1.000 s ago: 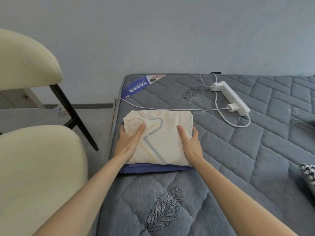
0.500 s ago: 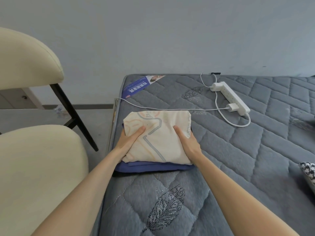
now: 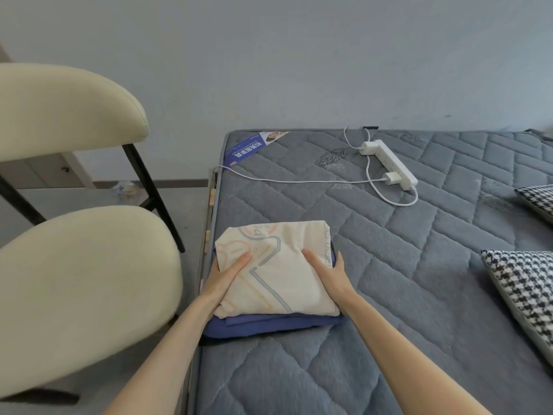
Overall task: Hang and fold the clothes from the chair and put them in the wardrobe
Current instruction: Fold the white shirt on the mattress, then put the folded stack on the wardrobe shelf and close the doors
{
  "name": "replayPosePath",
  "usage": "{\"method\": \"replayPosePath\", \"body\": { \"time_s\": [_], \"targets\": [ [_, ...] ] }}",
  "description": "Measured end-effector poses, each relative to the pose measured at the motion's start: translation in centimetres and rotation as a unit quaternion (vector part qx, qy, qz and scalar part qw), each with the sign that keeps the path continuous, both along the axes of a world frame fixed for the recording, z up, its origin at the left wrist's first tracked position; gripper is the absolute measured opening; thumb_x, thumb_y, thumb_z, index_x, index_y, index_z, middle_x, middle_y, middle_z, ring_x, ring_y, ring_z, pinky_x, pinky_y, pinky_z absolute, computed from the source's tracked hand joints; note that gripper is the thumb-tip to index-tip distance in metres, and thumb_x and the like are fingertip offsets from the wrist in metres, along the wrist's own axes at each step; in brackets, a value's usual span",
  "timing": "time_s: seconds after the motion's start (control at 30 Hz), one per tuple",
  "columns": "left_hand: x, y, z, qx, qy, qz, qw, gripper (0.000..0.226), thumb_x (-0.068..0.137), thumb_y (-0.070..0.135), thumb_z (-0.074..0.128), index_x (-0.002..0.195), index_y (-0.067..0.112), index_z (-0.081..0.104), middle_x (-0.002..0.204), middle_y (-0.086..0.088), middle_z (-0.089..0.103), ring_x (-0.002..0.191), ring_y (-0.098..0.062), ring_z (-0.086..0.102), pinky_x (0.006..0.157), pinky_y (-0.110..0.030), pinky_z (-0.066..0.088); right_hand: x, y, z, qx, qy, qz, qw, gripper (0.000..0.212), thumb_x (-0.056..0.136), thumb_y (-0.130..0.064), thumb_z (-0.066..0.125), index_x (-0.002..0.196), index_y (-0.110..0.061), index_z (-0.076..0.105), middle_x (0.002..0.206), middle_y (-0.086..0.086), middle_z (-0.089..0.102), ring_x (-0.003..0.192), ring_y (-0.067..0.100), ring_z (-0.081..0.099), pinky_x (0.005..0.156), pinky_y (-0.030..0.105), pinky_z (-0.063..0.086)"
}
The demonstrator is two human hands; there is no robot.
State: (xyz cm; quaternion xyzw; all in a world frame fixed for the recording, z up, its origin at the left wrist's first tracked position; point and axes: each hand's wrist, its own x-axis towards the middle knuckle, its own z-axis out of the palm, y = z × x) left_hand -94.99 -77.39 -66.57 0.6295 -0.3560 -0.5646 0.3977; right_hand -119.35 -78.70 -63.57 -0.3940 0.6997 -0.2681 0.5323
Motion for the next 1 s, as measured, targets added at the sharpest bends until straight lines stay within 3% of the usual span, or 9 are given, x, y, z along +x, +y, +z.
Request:
{"method": "replayPosePath", "body": {
  "time_s": [0.1,0.17,0.3,0.5,0.63,0.83,1.0],
  "targets": [
    [-0.6,3.6,0.6,-0.008,-0.001,0.009,1.0,0.109,0.052,0.08,0.072,0.143,0.034,0.035,0.132,0.011,0.054,0.118,-0.01,0.053,0.109,-0.037,0.036,-0.4,2.9,0.0,0.013,-0.021,0.011,1.0,0.128,0.041,-0.089,0.068,0.147,-0.031,0.027,0.137,-0.002,0.052,0.118,0.023,0.055,0.106,0.047,0.041],
    [-0.9,6.0,0.7,-0.005,0.004,0.017,1.0,0.11,0.051,0.079,0.073,0.144,0.034,0.034,0.134,0.011,0.053,0.119,-0.01,0.052,0.109,-0.036,0.035,-0.8,5.0,0.1,0.002,-0.022,0.037,0.999,0.115,0.045,-0.089,0.066,0.143,-0.039,0.032,0.131,-0.009,0.056,0.114,0.018,0.056,0.106,0.046,0.04],
    [-1.4,10.3,0.7,0.007,0.004,0.03,1.0,0.11,0.05,0.078,0.074,0.143,0.035,0.036,0.133,0.011,0.054,0.118,-0.011,0.054,0.109,-0.037,0.037,-1.3,9.1,0.0,-0.019,-0.007,0.064,0.998,0.1,0.051,-0.091,0.06,0.138,-0.052,0.03,0.129,-0.018,0.055,0.118,0.016,0.054,0.109,0.047,0.036],
    [-2.8,15.4,1.5,-0.022,-0.001,0.092,0.995,0.105,0.048,0.077,0.075,0.138,0.033,0.043,0.128,0.012,0.058,0.115,-0.01,0.056,0.104,-0.033,0.041,-1.7,12.9,0.9,-0.043,0.005,0.072,0.996,0.091,0.056,-0.091,0.055,0.136,-0.051,0.037,0.125,-0.018,0.058,0.115,0.016,0.055,0.106,0.046,0.038],
    [-2.8,17.9,3.2,-0.052,-0.026,0.126,0.99,0.092,0.069,0.063,0.074,0.145,0.031,0.033,0.133,0.011,0.051,0.118,-0.01,0.051,0.099,-0.028,0.036,-1.1,14.8,2.2,-0.074,0.007,0.089,0.993,0.088,0.06,-0.088,0.052,0.136,-0.045,0.041,0.126,-0.013,0.059,0.113,0.017,0.056,0.105,0.047,0.039],
    [0.3,21.1,7.6,-0.103,-0.103,0.151,0.978,0.095,0.061,0.083,0.06,0.142,0.04,0.032,0.137,0.012,0.05,0.125,-0.014,0.049,0.11,-0.046,0.034,2.3,16.3,5.4,-0.117,-0.028,0.12,0.985,0.085,0.063,-0.087,0.05,0.134,-0.043,0.043,0.123,-0.013,0.06,0.111,0.015,0.058,0.104,0.047,0.041],
    [4.4,23.9,11.4,-0.149,-0.126,0.196,0.961,0.088,0.065,0.079,0.06,0.139,0.041,0.034,0.133,0.015,0.052,0.121,-0.012,0.051,0.107,-0.045,0.037,7.1,16.9,8.1,-0.156,-0.065,0.165,0.972,0.08,0.062,-0.088,0.052,0.129,-0.046,0.046,0.122,-0.016,0.061,0.111,0.013,0.058,0.104,0.047,0.041]
  ]
}}
